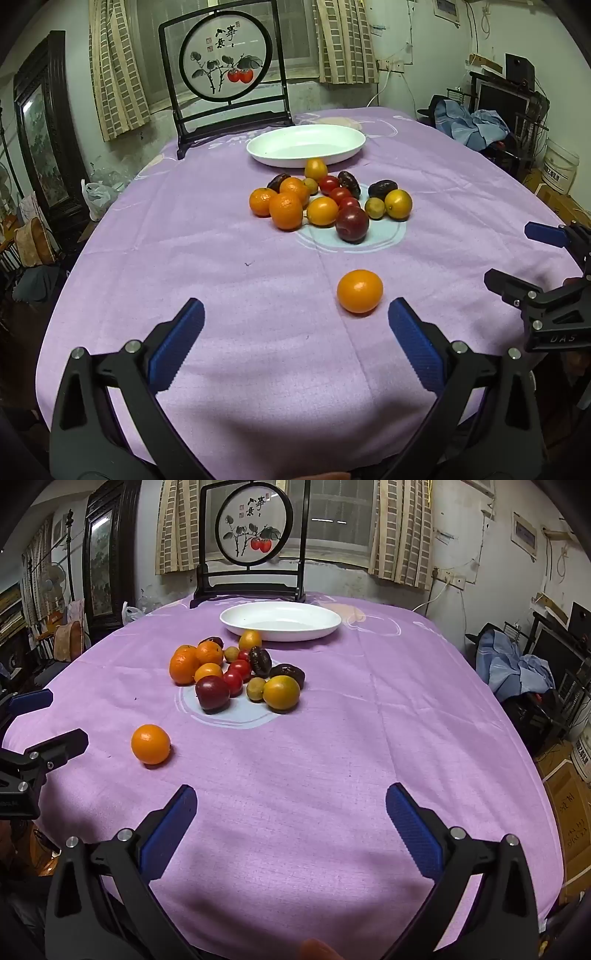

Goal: Organize fruits

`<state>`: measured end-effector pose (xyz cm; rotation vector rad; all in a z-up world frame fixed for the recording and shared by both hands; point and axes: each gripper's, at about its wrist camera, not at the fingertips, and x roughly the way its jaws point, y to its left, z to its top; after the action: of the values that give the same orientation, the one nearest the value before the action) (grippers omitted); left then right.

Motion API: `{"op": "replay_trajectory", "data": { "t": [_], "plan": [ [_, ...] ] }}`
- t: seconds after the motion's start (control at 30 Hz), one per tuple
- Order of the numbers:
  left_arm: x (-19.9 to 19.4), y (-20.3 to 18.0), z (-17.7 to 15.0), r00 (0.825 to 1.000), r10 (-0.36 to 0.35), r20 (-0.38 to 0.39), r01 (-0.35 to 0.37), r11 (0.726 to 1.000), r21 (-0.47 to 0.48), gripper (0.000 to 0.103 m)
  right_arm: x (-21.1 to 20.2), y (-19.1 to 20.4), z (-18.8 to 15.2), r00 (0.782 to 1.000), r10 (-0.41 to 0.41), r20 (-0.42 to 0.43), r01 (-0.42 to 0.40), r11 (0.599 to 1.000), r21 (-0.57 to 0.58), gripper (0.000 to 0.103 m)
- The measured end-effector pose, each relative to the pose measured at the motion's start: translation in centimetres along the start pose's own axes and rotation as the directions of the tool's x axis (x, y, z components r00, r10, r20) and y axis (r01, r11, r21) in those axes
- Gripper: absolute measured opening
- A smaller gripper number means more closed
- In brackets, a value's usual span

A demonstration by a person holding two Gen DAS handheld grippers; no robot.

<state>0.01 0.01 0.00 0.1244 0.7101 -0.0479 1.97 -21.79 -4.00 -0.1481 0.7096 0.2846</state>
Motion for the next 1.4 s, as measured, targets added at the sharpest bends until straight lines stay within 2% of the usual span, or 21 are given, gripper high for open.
{"op": "replay_trajectory", "data": {
  "t": [1.4],
  "plan": [
    [0.07, 0.09, -0.5, 1.0, 0.005, -0.001, -0.005, 1.0, 0.004, 0.101, 0.04, 0.02, 0.02, 1.0, 0.001, -0.007, -0.001, 1.0, 0.002, 0.102]
  ]
}}
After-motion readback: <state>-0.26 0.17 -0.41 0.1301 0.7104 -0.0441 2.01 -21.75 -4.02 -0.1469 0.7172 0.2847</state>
